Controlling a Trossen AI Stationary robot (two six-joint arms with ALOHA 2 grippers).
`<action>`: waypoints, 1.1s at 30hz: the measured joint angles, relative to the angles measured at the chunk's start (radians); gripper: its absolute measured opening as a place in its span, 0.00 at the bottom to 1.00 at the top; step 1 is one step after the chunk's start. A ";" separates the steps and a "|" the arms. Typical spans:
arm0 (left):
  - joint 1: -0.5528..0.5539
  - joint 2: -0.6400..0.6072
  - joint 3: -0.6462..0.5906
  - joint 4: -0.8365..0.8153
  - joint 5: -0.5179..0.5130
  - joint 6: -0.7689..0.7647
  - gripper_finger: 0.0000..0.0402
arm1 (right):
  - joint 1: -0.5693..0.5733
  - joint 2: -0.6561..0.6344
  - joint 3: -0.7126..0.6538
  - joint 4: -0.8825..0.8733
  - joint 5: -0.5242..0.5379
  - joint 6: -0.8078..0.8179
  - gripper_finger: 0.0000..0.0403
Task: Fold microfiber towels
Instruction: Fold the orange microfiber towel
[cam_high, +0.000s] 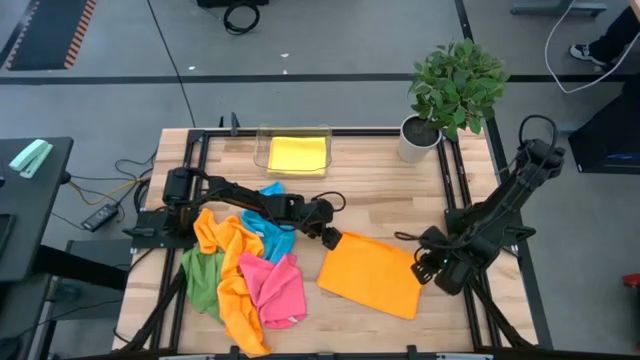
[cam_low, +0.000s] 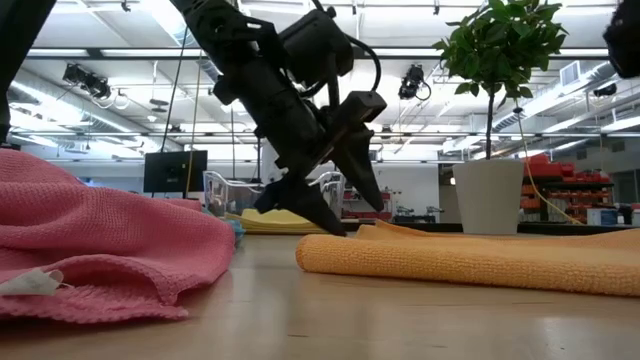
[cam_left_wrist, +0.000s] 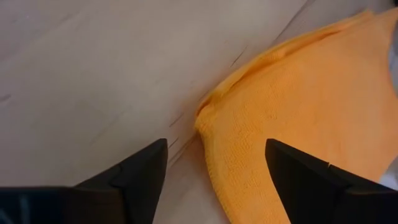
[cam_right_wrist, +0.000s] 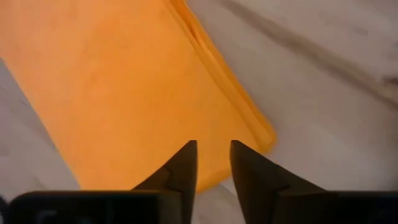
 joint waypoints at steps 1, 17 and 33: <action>0.000 0.000 0.000 0.000 -0.002 0.012 0.67 | 0.004 -0.024 -0.028 0.035 0.001 0.010 0.32; 0.000 0.000 0.000 0.010 -0.004 0.044 0.52 | 0.007 -0.107 -0.218 0.168 0.008 0.067 0.55; 0.002 0.002 0.000 0.011 -0.014 0.058 0.46 | 0.007 -0.108 -0.218 0.198 -0.052 0.026 0.31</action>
